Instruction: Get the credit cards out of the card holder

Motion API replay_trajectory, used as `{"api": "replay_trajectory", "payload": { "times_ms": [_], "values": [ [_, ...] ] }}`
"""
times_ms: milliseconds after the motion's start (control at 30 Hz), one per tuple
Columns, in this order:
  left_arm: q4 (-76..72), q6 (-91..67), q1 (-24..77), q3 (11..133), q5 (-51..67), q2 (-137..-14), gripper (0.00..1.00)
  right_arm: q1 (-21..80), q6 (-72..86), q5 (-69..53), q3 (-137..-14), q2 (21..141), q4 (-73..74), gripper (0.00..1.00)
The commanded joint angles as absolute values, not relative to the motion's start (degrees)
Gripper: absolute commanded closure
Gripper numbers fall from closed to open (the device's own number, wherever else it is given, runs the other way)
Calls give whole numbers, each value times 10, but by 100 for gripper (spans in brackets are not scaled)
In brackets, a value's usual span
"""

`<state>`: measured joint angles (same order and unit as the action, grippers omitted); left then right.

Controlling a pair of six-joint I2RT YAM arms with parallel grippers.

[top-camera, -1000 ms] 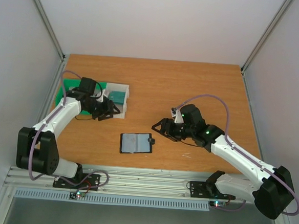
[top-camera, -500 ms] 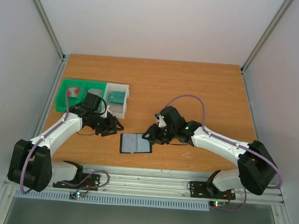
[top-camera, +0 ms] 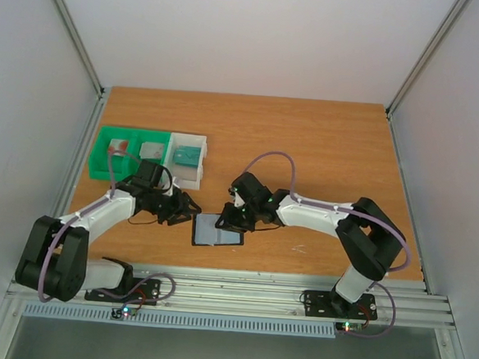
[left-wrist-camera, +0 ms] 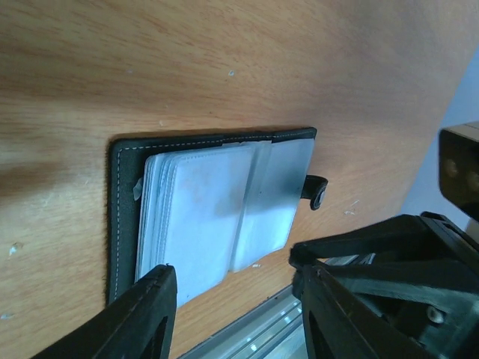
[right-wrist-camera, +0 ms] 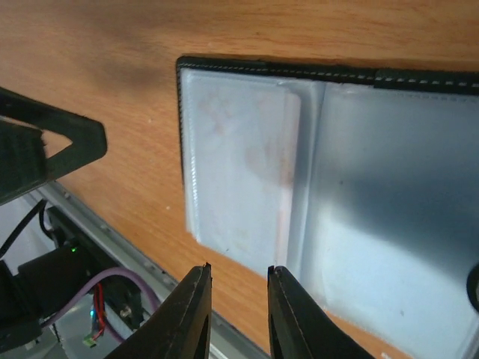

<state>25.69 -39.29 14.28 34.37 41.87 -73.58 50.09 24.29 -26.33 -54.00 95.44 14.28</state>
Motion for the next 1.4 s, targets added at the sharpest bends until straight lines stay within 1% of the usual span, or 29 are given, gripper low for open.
{"api": "replay_trajectory", "payload": {
  "times_ms": [0, 167, 400, 700, 1200, 1367],
  "values": [
    [201, -404, 145, 328, 433, -749, 53, 504, 233, -258, -563, 988, 123, 77],
    [164, -417, 145, 307, 449, -760, 53, 504, 233, -256, -572, 1013, 121, 78],
    [154, -418, 145, 297, 450, -761, 53, 504, 236, -262, -582, 1045, 116, 79],
    [141, -419, 146, 294, 457, -771, 53, 504, 237, -246, -571, 1053, 113, 81],
    [75, -458, 148, 275, 475, -787, 57, 504, 218, -220, -557, 1068, 137, 97],
    [65, -462, 150, 270, 468, -798, 58, 504, 221, -219, -551, 1070, 133, 99]
  ]
}}
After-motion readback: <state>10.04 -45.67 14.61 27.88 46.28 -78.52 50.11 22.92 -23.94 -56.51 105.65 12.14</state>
